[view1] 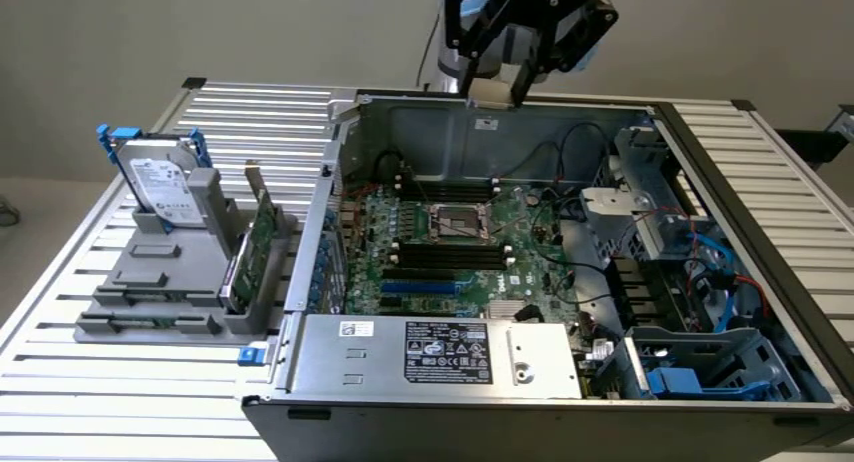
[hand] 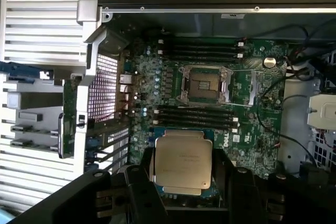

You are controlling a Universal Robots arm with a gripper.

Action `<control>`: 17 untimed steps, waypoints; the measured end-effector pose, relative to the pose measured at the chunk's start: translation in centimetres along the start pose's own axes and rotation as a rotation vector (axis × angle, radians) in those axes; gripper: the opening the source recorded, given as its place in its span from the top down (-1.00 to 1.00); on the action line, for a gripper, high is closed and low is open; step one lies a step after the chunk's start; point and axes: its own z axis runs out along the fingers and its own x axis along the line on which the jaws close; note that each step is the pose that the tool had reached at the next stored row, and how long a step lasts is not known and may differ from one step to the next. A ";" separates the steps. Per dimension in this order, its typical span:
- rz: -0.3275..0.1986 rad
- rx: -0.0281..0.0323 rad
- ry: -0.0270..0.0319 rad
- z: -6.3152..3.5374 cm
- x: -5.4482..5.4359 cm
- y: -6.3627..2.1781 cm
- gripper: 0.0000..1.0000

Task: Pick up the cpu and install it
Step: 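Pick up the cpu and move it towards the insertion slot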

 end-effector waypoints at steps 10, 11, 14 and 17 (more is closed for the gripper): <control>0.001 -0.0001 0.0001 1.88 -1.0 2.56 -0.09; 0.001 -0.0001 0.0001 2.07 -1.0 2.79 -0.09; 0.001 -0.0002 0.0001 2.66 -1.1 3.21 -0.09; 0.001 -0.0002 0.0000 3.24 -1.1 3.53 -0.09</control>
